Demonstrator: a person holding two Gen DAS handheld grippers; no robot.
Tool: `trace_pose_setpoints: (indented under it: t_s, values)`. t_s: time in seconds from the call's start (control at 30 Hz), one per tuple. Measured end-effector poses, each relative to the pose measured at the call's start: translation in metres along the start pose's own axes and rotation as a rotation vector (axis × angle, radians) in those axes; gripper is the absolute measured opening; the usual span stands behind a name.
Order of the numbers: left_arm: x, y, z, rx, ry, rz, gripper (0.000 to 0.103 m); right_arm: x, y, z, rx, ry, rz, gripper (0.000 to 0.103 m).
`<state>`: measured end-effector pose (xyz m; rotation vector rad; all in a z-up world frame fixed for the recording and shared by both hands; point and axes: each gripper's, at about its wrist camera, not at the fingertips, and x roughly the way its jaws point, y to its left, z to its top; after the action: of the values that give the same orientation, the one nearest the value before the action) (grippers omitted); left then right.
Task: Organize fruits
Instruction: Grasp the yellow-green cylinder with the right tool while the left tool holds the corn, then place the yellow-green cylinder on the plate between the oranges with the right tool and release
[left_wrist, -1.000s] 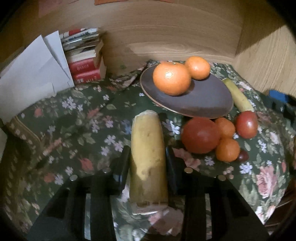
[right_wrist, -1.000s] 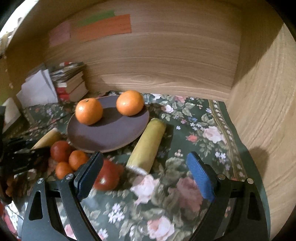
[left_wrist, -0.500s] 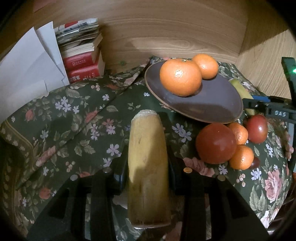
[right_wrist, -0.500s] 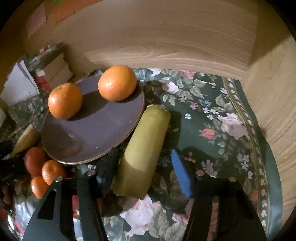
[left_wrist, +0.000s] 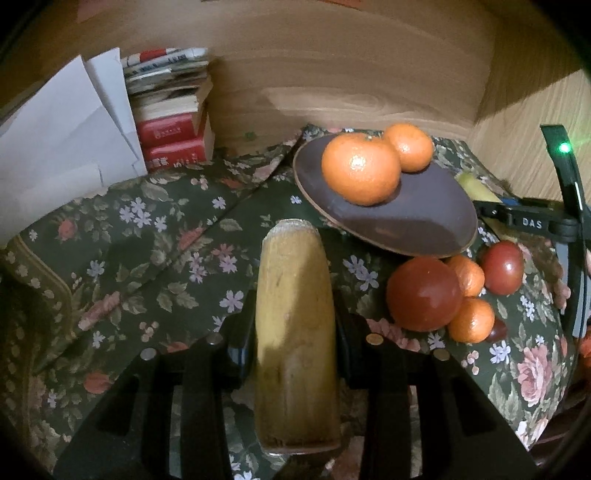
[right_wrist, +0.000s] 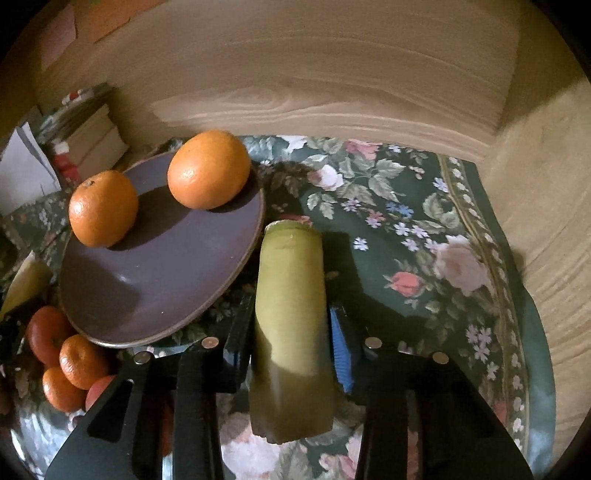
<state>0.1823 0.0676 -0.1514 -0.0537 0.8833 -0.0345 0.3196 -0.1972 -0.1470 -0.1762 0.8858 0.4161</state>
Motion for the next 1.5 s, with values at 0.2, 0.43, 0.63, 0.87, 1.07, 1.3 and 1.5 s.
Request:
trace_pose_setpoints:
  t_s: [0.2, 0.43, 0.63, 0.87, 1.07, 1.3, 1.5]
  values:
    - [-0.016, -0.001, 0.009, -0.007, -0.041, 0.015, 0.036, -0.022, 0.003, -0.007, -0.022, -0.059, -0.009, 0.034]
    - [-0.042, -0.021, 0.023, 0.011, -0.101, 0.002, 0.036, -0.056, 0.015, -0.013, -0.058, -0.125, 0.002, 0.004]
    - [-0.054, -0.04, 0.029, 0.044, -0.13, -0.02, 0.036, -0.053, 0.016, -0.026, -0.098, -0.052, -0.013, 0.005]
    - [-0.053, -0.052, 0.025, 0.058, -0.121, -0.042, 0.036, -0.064, 0.009, -0.04, -0.034, -0.072, 0.021, 0.037]
    - [-0.052, -0.052, 0.025, 0.051, -0.114, -0.047, 0.036, -0.06, 0.022, -0.038, -0.067, -0.074, 0.045, 0.04]
    - [-0.05, -0.051, 0.023, 0.053, -0.107, -0.043, 0.036, -0.018, 0.02, -0.039, -0.042, 0.013, 0.04, 0.035]
    - [-0.045, -0.053, 0.026, 0.067, -0.1, -0.049, 0.036, -0.018, 0.021, -0.037, -0.061, -0.003, 0.044, 0.035]
